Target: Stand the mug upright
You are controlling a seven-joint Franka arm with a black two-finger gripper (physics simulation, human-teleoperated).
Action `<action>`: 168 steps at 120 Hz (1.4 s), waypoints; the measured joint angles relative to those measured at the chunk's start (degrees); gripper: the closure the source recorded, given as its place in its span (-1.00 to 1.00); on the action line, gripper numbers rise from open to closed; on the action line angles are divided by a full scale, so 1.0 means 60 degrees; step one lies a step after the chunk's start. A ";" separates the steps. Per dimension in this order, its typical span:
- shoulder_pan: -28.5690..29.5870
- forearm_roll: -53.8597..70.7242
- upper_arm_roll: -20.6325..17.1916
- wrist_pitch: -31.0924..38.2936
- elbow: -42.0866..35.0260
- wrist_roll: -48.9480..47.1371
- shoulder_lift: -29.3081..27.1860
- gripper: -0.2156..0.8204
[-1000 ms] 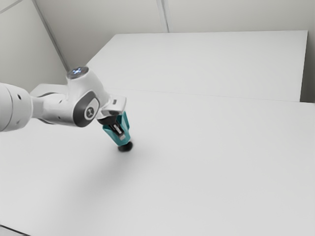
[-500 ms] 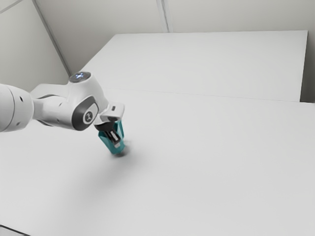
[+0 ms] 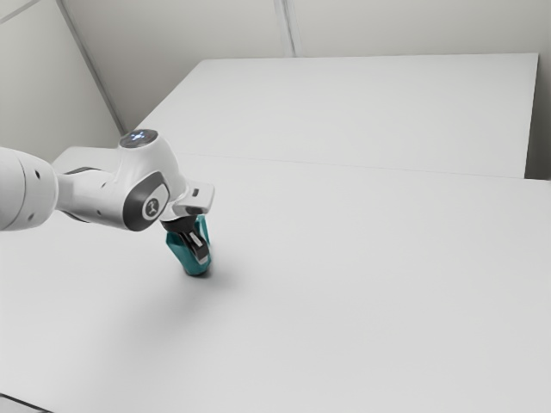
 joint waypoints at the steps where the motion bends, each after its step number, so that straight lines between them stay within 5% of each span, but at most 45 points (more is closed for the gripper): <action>1: 0.0003 0.0001 0.0000 0.0000 0.0000 -0.0002 0.0000 0.29; 36: 0.0097 0.0013 0.0000 -0.0112 0.0014 -0.0065 -0.0282 -0.03; 97: 0.0018 -0.0123 -0.0048 -0.0713 0.0629 -0.0114 -0.1006 -0.18; 120: -0.0077 -0.0313 -0.0095 -0.2039 0.2729 -0.0247 -0.0614 -0.33; 152: -0.1343 -0.0227 0.0596 -0.5987 0.7758 -0.1340 0.1571 -0.51; 168: -0.1666 -0.0267 0.0867 -0.7299 0.8737 -0.2003 0.2187 -0.54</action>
